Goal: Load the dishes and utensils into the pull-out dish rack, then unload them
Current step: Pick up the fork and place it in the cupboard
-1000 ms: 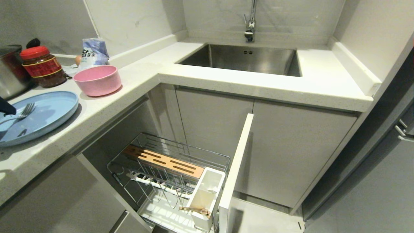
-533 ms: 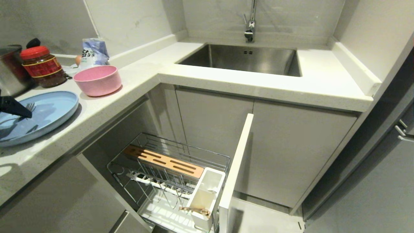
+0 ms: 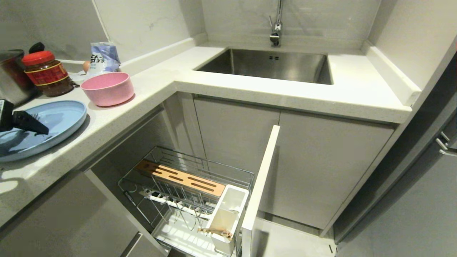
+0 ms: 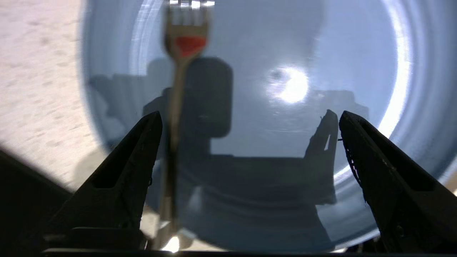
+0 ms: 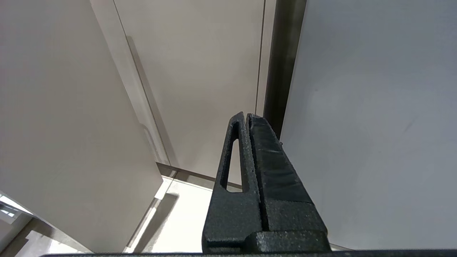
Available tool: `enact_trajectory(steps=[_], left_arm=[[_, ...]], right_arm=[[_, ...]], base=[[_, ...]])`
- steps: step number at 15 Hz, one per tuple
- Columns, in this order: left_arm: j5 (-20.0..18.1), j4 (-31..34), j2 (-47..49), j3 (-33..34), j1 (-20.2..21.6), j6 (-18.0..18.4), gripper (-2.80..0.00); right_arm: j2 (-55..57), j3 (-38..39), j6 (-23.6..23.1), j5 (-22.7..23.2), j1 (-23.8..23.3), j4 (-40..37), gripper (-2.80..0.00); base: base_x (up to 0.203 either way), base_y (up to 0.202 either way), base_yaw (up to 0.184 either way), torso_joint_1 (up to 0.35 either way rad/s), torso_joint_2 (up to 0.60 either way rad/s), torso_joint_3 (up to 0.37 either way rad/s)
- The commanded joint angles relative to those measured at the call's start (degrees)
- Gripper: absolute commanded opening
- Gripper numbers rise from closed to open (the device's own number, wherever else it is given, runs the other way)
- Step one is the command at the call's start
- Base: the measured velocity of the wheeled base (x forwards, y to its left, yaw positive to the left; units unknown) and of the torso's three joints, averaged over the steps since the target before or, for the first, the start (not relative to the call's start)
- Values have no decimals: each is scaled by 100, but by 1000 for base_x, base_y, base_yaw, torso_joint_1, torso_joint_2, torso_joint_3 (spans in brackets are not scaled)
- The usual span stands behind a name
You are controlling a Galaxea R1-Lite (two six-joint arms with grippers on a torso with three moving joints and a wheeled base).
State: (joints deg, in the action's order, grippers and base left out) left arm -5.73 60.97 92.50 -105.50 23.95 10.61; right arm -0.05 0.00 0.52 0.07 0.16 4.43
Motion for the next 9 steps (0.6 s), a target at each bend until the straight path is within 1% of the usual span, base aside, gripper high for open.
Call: enact_trajectory(steps=[1,9], left_arm=[[-24,18,5,86,-51,20,0],[5,12,13,144,-163,6,0]], right_arm=[[-4,149,0,1,2,6,-280],[-4,149,0,1,2,6,-280]], base=[[0,0,0,0,0,0],[0,0,0,0,0,0]])
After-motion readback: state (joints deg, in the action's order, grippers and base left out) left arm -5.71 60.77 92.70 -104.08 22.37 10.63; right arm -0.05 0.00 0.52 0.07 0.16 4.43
